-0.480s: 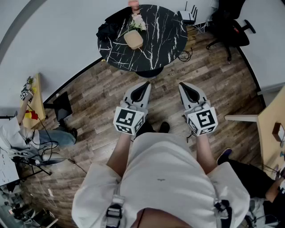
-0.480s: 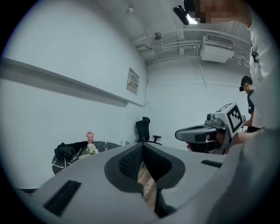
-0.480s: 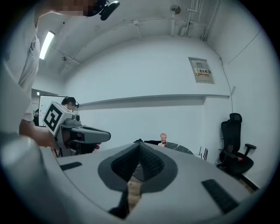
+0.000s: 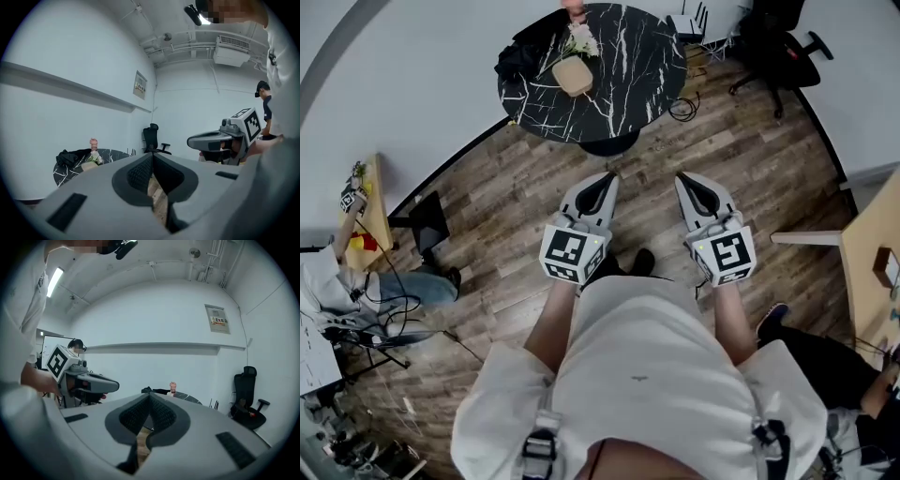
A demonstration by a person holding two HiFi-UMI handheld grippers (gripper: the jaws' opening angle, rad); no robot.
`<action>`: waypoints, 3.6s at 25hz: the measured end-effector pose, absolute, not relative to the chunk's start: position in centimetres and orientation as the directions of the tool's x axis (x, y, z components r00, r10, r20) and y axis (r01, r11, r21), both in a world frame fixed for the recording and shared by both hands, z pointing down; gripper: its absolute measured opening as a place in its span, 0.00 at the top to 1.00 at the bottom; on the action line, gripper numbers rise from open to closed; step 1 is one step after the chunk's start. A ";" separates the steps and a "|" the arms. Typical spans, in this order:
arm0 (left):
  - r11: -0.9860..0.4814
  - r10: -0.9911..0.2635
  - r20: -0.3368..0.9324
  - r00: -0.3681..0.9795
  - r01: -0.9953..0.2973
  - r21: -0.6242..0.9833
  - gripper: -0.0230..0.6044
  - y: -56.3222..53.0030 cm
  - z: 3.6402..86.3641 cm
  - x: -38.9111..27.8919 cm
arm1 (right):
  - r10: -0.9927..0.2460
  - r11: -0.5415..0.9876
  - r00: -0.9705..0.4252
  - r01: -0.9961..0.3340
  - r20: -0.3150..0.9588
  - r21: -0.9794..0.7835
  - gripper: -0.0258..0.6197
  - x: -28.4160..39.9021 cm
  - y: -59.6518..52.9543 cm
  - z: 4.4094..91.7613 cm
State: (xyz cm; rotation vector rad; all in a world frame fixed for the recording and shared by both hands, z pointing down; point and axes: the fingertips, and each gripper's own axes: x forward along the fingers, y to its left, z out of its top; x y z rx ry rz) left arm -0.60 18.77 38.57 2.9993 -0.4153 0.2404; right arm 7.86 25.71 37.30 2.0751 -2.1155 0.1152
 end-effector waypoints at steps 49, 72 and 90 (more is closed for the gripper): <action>-0.958 -0.239 0.214 0.947 -0.266 0.108 0.79 -2.2 40.8 -4.5 | -0.983 0.004 0.012 -0.996 0.181 0.089 0.73 5.0 3.7 37.3; -0.933 -0.292 0.276 0.916 -0.337 0.131 0.78 -9.2 43.8 -5.9 | -0.961 0.119 -0.127 -0.992 0.246 -0.046 0.71 2.8 -5.6 41.7; -0.811 -0.509 0.319 0.800 -0.570 0.135 0.78 -13.0 43.9 0.6 | -0.843 0.408 -0.373 -0.913 0.387 0.009 0.68 11.3 -13.0 46.2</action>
